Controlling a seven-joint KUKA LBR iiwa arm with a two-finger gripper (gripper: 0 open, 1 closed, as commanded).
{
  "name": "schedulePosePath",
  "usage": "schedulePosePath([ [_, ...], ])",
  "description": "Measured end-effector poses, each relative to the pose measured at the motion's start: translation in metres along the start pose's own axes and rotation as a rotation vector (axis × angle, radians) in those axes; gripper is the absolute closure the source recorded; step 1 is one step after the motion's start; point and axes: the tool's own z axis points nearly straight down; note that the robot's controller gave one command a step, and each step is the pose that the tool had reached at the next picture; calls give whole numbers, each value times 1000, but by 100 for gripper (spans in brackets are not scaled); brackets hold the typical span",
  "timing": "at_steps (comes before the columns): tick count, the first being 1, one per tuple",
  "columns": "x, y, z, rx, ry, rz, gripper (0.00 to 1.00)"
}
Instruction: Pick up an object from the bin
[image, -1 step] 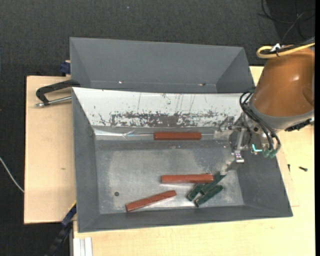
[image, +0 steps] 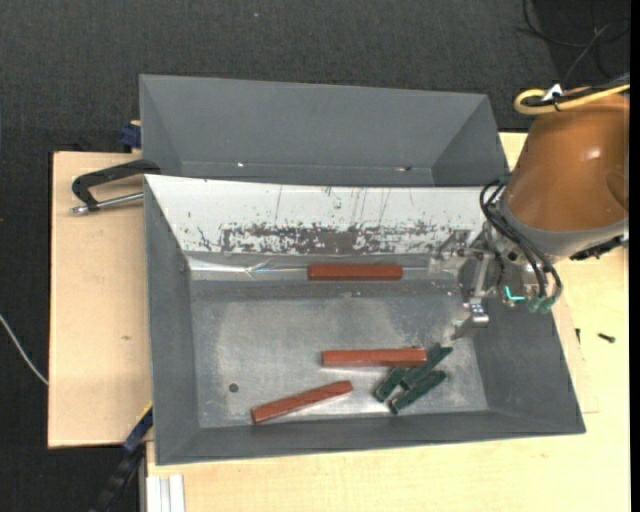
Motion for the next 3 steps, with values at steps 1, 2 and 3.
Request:
schedulePosePath([
  [1,4,-7,49,1,-6,-34,0],
  [2,13,-3,142,1,8,-228,100],
  [3,13,-3,142,1,8,-228,100],
])
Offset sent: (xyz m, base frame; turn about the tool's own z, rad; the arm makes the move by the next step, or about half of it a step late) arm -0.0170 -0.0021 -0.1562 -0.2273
